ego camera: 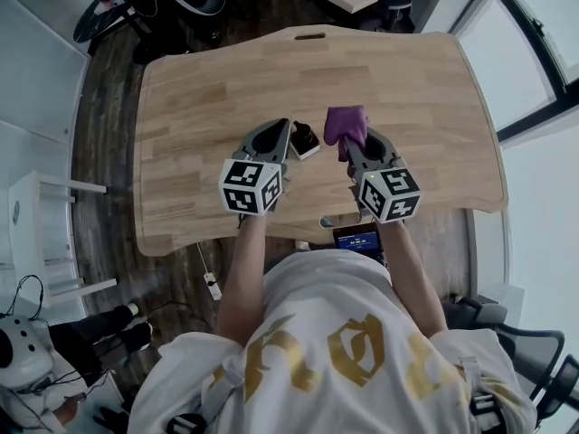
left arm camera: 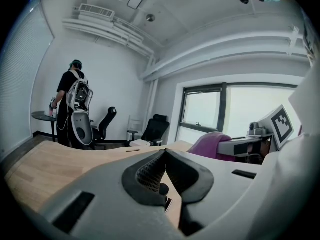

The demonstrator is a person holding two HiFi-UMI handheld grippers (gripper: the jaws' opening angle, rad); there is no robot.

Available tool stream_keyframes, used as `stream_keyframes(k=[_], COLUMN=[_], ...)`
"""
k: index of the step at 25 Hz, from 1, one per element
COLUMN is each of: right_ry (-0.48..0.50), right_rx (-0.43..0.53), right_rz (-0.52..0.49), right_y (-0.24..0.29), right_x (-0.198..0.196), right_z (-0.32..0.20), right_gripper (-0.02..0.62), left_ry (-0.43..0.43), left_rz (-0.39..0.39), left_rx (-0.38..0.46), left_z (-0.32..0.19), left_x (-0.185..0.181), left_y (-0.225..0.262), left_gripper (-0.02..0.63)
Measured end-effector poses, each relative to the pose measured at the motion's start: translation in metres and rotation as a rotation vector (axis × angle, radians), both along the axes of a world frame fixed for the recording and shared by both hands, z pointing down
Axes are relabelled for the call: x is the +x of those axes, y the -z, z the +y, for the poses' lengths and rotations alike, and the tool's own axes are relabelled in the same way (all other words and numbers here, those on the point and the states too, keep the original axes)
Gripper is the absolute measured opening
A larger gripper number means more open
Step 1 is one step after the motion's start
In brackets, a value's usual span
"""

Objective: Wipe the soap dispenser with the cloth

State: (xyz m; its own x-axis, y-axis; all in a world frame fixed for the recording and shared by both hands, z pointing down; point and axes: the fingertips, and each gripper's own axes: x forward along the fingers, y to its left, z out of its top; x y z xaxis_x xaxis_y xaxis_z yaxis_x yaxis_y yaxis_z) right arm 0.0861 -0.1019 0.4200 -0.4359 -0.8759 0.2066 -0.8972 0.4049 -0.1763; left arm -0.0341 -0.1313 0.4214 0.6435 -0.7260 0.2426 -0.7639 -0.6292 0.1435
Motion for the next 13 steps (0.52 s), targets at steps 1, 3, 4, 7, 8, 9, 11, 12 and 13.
stream_keyframes(k=[1,3,4,7,8,9,11,12,13], right_ry=[0.0,0.0,0.002,0.001,-0.001,-0.003,-0.01,-0.013,-0.016], right_rx=[0.002,0.002,0.002,0.003,0.004,0.004,-0.001,-0.004,-0.008], right_rz=[0.001,0.004,0.007,0.009,0.009,0.008,0.004,0.002,-0.001], right_y=[0.0,0.001,0.001,0.003,0.004,0.004,0.003,0.001,0.0], right_x=[-0.001,-0.001,-0.001,0.001,0.002,0.002,0.003,0.003,0.003], right_z=[0.0,0.001,0.002,0.003,0.004,0.005,0.007,0.009,0.01], right_gripper=[0.034,0.034,0.033,0.033,0.034,0.034,0.032,0.033,0.033], left_ry=[-0.003,-0.008,-0.01,-0.021,-0.025,-0.029,-0.037,-0.04,-0.044], left_rz=[-0.001,-0.001,0.001,0.002,0.001,0.001,0.0,0.001,0.003], left_rx=[0.001,0.003,0.005,0.014,0.015,0.015,0.014,0.013,0.012], left_z=[0.0,0.002,0.003,0.005,0.005,0.006,0.008,0.01,0.011], left_x=[0.0,0.001,0.001,0.006,0.007,0.008,0.009,0.009,0.009], left_y=[0.0,0.0,0.001,0.005,0.005,0.005,0.005,0.005,0.006], left_gripper=[0.009,0.009,0.009,0.009,0.009,0.009,0.009,0.009,0.009])
